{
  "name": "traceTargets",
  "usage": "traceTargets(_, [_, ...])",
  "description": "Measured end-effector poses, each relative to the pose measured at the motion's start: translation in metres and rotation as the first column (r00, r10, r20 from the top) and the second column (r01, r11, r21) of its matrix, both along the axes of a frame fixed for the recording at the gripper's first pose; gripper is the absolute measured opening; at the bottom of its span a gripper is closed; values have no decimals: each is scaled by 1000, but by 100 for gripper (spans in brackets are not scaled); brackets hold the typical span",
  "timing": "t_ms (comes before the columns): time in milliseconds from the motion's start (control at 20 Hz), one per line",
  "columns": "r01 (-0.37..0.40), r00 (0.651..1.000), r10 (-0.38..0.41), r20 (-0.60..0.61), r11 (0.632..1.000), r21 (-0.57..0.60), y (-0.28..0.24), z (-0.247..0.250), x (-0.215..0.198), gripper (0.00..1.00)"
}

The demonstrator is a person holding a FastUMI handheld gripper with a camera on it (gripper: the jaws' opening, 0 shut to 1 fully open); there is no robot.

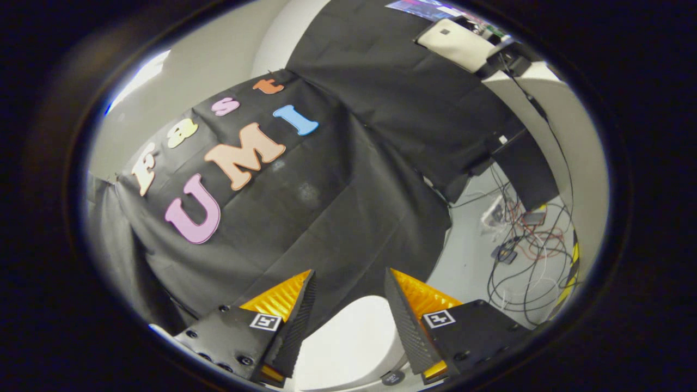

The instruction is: Open the toilet lid.

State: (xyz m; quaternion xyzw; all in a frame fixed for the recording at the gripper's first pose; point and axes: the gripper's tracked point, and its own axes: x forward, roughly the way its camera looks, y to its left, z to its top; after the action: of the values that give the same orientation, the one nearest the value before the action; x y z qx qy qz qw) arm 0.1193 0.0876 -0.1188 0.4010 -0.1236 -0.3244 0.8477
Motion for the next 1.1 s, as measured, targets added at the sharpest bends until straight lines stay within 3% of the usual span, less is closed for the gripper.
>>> traceTargets(400, [-29, 999, 26, 24, 987, 160, 48, -37, 26, 76])
traceTargets(1100, [-25, 984, 81, -157, 942, 334, 124, -146, 28, 76])
